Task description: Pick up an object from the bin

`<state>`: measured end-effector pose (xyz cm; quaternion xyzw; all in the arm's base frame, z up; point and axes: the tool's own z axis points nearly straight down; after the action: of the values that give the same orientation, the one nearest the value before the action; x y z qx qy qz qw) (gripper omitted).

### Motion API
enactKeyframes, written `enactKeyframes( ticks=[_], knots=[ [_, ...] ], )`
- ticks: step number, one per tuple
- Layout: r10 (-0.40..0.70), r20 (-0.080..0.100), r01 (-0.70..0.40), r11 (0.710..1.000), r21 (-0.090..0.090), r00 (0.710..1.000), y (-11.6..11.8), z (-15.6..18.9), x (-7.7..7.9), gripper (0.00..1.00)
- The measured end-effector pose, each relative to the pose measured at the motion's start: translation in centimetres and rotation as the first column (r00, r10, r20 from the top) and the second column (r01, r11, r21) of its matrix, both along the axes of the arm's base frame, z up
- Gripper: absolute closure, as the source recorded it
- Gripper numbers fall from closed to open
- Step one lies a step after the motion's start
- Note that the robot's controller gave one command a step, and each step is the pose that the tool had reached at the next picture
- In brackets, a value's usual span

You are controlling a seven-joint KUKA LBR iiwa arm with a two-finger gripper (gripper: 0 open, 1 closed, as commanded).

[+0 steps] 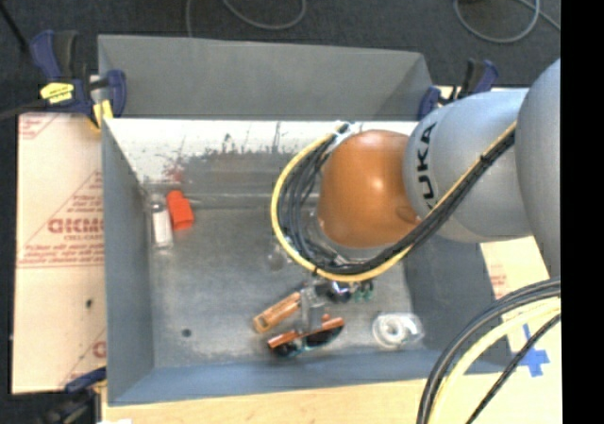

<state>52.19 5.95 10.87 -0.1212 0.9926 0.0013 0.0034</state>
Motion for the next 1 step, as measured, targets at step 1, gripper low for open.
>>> enactKeyframes(
  ticks=[1],
  knots=[
    [0.239,0.008,-0.239,0.971,-0.006,0.971,-1.83,-3.55,-1.96,1.00]
  ],
)
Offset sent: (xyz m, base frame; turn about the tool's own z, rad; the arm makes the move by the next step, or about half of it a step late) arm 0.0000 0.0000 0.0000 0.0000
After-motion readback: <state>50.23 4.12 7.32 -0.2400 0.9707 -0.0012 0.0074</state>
